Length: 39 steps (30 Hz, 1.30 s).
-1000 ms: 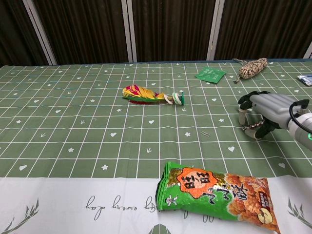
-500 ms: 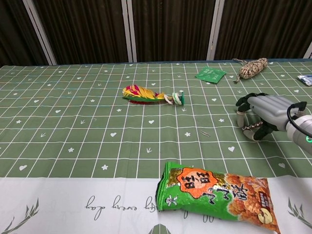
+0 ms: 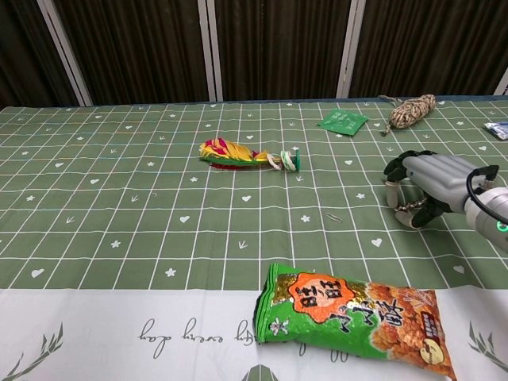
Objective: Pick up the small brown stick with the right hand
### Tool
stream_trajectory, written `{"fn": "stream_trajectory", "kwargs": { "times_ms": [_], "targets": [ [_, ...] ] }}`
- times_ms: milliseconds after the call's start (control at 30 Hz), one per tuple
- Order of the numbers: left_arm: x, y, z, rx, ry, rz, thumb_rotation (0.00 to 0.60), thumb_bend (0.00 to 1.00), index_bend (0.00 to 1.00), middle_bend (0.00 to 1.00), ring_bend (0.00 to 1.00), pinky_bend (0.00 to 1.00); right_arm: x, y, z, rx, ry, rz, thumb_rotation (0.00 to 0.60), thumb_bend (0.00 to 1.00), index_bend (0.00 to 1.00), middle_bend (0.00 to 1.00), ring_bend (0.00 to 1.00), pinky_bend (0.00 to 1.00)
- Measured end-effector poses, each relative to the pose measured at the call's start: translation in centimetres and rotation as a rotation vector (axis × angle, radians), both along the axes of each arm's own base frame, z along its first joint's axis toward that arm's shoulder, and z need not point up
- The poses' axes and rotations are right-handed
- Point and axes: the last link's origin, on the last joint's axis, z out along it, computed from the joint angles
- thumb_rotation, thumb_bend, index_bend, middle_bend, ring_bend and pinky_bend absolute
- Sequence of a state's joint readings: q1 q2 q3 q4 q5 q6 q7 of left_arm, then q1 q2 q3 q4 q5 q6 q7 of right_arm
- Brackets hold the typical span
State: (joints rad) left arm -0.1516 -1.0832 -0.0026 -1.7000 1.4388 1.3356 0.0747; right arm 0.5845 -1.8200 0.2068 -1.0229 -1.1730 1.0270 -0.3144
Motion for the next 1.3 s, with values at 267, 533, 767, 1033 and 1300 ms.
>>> {"fn": "stream_trajectory", "kwargs": {
  "times_ms": [267, 533, 767, 1033, 1300],
  "targets": [
    [0.0, 0.0, 0.0, -0.001, -0.003, 0.003, 0.6, 0.12, 0.0, 0.0, 0.0, 0.0, 0.0, 0.0, -0.1, 0.0, 0.006, -0.006, 0.6, 0.31, 0.56, 0.17, 0.0, 0.03],
    [0.0, 0.0, 0.0, -0.001, 0.001, -0.001, 0.6, 0.12, 0.0, 0.0, 0.0, 0.0, 0.6, -0.3, 0.5, -0.024, -0.005, 0.011, 0.6, 0.31, 0.6, 0.19, 0.0, 0.03],
    [0.0, 0.0, 0.0, 0.0, 0.001, -0.003, 0.6, 0.12, 0.0, 0.0, 0.0, 0.0, 1.9, -0.7, 1.4, -0.047, -0.053, 0.015, 0.6, 0.32, 0.6, 0.19, 0.0, 0.03],
    [0.0, 0.0, 0.0, 0.002, 0.002, -0.006, 0.6, 0.12, 0.0, 0.0, 0.0, 0.0, 4.1, -1.0, 2.9, -0.072, -0.148, -0.024, 0.6, 0.32, 0.6, 0.19, 0.0, 0.03],
    [0.0, -0.1, 0.0, 0.004, 0.003, -0.01, 0.6, 0.12, 0.0, 0.0, 0.0, 0.0, 5.8, -0.7, 3.7, -0.076, -0.261, -0.107, 0.6, 0.32, 0.6, 0.19, 0.0, 0.03]
  ]
}}
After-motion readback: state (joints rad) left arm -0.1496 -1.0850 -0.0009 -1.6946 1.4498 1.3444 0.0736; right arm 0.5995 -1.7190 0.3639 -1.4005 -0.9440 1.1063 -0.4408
